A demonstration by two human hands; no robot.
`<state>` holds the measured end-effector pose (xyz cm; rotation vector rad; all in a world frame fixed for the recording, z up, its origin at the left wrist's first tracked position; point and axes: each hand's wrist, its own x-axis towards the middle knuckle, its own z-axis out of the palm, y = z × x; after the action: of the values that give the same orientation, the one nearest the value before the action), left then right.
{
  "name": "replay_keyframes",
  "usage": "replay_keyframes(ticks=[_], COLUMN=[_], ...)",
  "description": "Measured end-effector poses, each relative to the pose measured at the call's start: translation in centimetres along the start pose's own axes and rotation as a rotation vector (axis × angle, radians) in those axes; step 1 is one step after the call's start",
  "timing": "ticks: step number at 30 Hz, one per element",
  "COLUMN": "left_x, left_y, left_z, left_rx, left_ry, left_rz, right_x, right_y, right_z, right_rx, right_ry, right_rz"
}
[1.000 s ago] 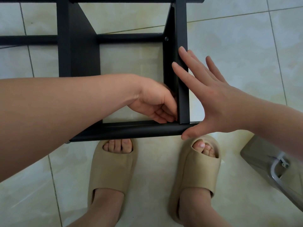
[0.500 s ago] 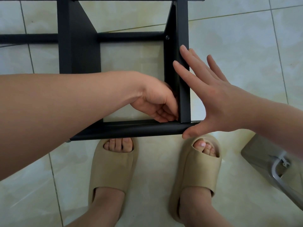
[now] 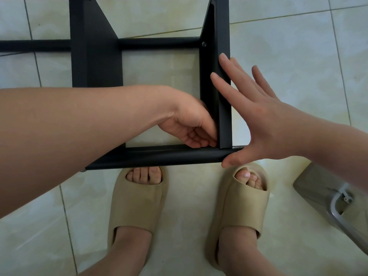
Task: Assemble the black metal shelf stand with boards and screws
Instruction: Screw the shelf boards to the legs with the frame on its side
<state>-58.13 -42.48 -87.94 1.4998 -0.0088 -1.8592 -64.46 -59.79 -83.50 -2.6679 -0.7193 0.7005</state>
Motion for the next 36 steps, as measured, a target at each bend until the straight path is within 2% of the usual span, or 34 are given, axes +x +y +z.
replay_keyframes(ticks=[13,18,24,36], left_x=[-0.10,-0.14,-0.14,-0.28], left_y=[0.13,-0.26,0.22,0.48], left_z=[-0.07,-0.03,-0.10,-0.16], left_rx=[0.000,-0.045,0.018,0.030], left_ry=[0.009,-0.034,0.012,-0.036], left_rz=[0.044,0.008,0.026,0.056], right_x=[0.07,0.04,-0.02,-0.09], right_y=[0.07,-0.03,-0.04,-0.27], right_z=[0.01,0.02,-0.05,-0.32], right_rx=[-0.003,-0.011,-0.027,-0.095], right_ry=[-0.001,0.001,0.004,0.044], right_rz=[-0.007,-0.005,-0.001,0.007])
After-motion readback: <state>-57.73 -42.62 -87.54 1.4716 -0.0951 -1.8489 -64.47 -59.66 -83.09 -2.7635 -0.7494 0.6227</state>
